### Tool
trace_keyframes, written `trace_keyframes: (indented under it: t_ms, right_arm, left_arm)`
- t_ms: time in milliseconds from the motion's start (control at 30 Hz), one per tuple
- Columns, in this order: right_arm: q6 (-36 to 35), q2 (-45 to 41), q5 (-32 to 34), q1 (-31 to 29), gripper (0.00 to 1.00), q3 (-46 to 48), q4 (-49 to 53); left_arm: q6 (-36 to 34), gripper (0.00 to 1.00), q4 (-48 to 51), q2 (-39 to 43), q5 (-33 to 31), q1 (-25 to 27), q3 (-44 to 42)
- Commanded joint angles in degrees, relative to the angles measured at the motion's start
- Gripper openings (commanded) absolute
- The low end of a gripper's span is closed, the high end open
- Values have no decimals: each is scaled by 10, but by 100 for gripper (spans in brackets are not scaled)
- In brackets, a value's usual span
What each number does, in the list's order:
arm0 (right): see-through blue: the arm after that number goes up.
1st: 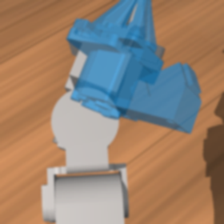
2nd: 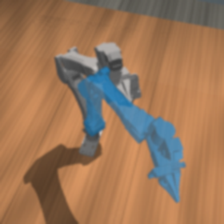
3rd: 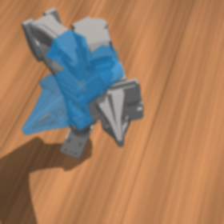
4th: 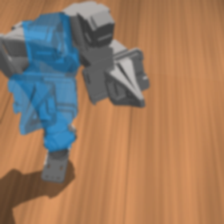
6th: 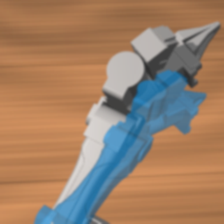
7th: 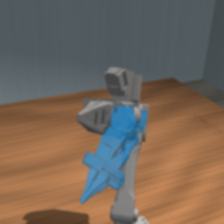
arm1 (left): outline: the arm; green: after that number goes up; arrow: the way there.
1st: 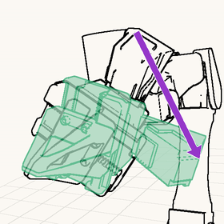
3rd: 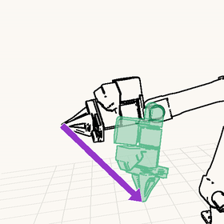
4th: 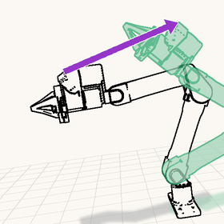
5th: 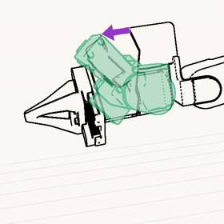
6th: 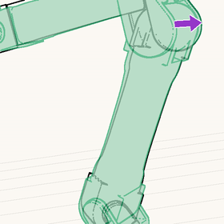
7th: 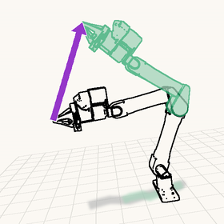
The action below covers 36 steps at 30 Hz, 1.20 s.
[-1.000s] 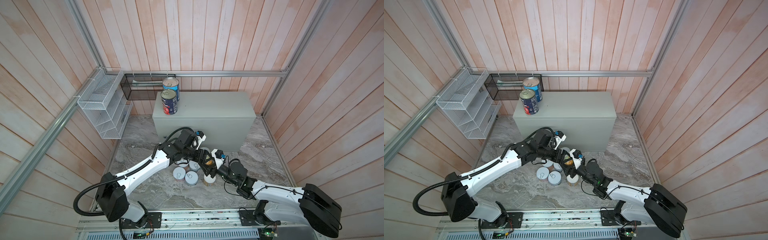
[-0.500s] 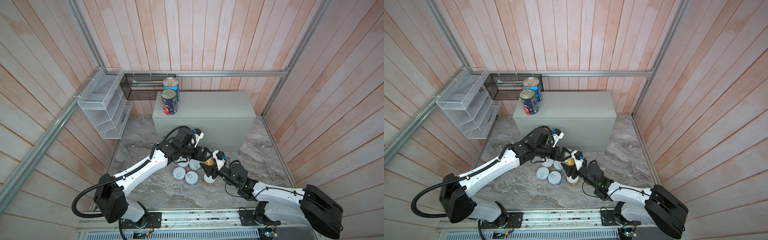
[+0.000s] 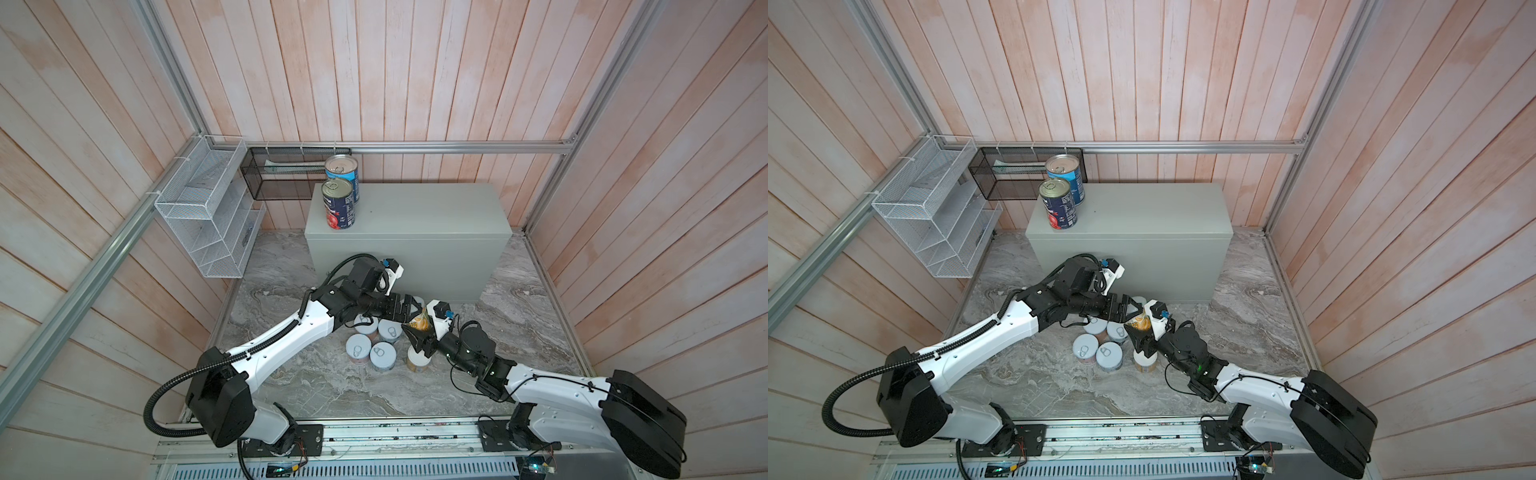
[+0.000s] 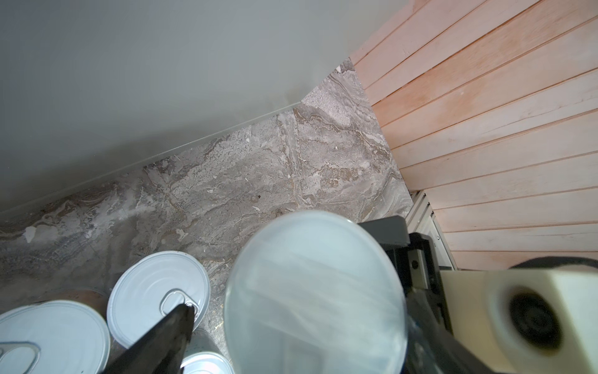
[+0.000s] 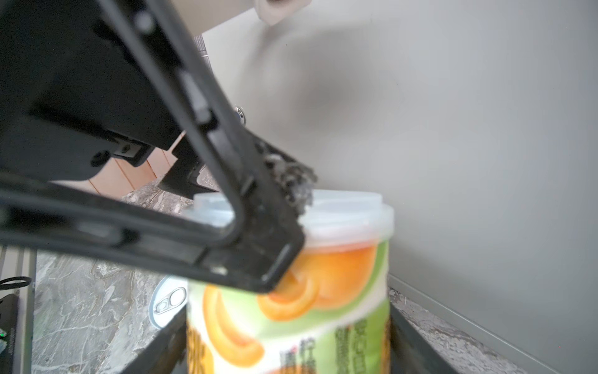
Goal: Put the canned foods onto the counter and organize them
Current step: 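Open the left gripper and draw it back while the right gripper holds the can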
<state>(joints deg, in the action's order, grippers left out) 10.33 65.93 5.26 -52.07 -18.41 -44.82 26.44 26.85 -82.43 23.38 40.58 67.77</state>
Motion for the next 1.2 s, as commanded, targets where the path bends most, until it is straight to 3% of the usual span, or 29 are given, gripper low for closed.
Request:
trace_keyframes:
  t_ms: [0,300,1167]
  right_arm:
    - [9,-22,29,2,68,2,-41]
    - [27,-43,33,2,68,11,-27]
    - [44,-149,47,2,67,-48,119]
  left_arm:
    - [23,100,-43,44,-22,-4,-23]
    - [30,100,-67,110,-114,-5,-65]
    - [-7,100,-165,229,-268,-9,-244]
